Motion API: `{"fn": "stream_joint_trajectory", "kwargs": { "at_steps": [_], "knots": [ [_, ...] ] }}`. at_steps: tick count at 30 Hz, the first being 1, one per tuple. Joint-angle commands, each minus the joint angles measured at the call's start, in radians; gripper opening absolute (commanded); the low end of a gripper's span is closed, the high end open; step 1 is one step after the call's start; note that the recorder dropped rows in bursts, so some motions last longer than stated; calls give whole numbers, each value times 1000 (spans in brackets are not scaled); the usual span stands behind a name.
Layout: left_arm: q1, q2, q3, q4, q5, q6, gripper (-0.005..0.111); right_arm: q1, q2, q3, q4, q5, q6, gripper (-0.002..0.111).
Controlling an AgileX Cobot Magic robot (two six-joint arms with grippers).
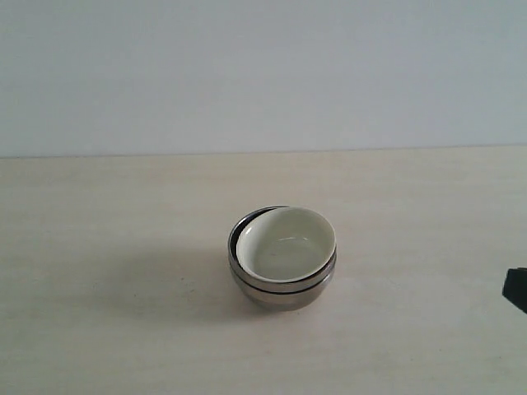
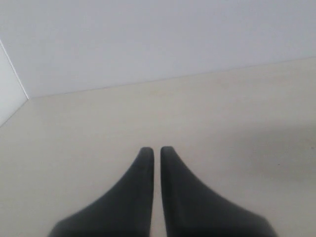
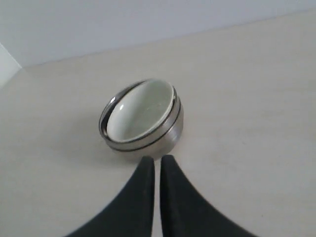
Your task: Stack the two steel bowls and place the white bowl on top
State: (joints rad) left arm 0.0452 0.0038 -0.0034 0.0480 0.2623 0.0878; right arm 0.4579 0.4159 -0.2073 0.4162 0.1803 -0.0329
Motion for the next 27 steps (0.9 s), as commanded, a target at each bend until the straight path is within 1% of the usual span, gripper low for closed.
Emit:
{"fn": "stream_joint_trajectory", "kwargs": {
  "at_steps": [1, 4, 6, 8, 9, 11, 12, 14, 16, 18, 27],
  "knots": [
    [2, -4, 3, -7, -7, -10, 4, 0, -194, 94, -13, -143, -70, 0],
    [2, -4, 3, -7, -7, -10, 4, 0, -309, 116, -13, -144, -124, 0],
    [2, -4, 3, -7, -7, -10, 4, -22, -348, 116, -13, -127, -138, 0],
    [2, -4, 3, -7, -7, -10, 4, -60, -378, 116, -13, -94, -151, 0],
    [2, -4, 3, -7, -7, -10, 4, -101, -400, 116, -13, -66, -160, 0],
    [2, -4, 3, -7, -7, -10, 4, -144, -416, 116, -13, -34, -186, 0],
    [2, -4, 3, -7, -7, -10, 4, -189, -416, 122, -13, -16, -212, 0],
    [2, -4, 3, -7, -7, -10, 4, -253, -416, 154, -13, -34, -217, 0],
    [2, -4, 3, -7, -7, -10, 4, -286, -416, 202, -13, -69, -217, 0],
    [2, -4, 3, -7, -7, -10, 4, -289, -416, 207, -13, -114, -217, 0],
    [2, -4, 3, -7, -7, -10, 4, -289, -416, 207, -12, -62, -245, 0]
  ]
}}
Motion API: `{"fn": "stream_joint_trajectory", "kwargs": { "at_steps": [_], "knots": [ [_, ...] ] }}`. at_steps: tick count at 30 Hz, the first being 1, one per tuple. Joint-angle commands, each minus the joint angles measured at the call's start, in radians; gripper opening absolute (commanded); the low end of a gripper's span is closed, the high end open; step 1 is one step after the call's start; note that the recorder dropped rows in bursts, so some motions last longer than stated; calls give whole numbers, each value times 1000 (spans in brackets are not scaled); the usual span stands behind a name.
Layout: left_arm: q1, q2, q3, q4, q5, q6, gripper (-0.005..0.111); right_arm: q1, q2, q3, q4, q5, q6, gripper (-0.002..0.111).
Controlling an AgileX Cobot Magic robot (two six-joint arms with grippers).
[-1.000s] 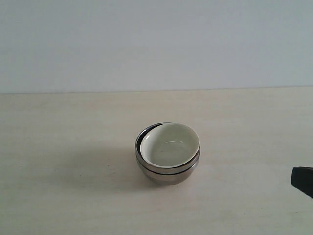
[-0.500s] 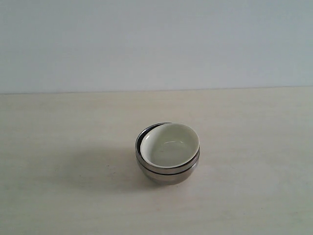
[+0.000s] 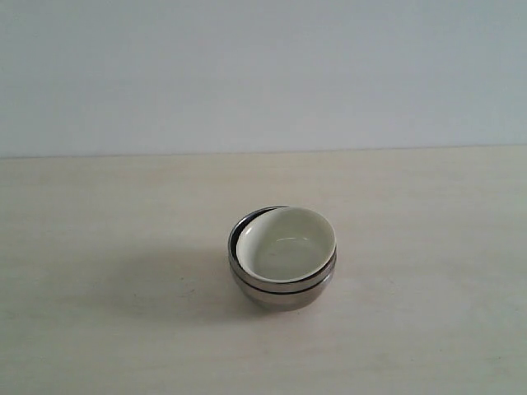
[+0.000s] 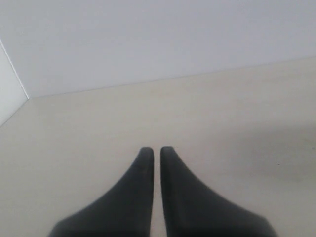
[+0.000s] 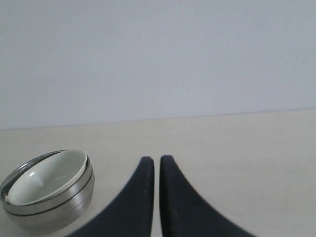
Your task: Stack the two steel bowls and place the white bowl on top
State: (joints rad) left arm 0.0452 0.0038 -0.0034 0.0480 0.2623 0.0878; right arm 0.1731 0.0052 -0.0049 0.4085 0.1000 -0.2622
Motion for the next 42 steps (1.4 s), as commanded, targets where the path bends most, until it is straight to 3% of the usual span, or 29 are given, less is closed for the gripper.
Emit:
{"fn": "stream_joint_trajectory", "kwargs": {
  "at_steps": [1, 6, 11, 42],
  "knots": [
    [2, -4, 3, -7, -7, -10, 4, -4, -5, 5, -4, 30, -16, 0],
    [2, -4, 3, -7, -7, -10, 4, -4, -5, 5, -123, 134, 48, 0],
    [2, -4, 3, -7, -7, -10, 4, -4, -5, 5, -316, 226, 275, 0],
    [2, -4, 3, -7, -7, -10, 4, -4, -5, 5, -315, 235, 262, 0]
  ]
}}
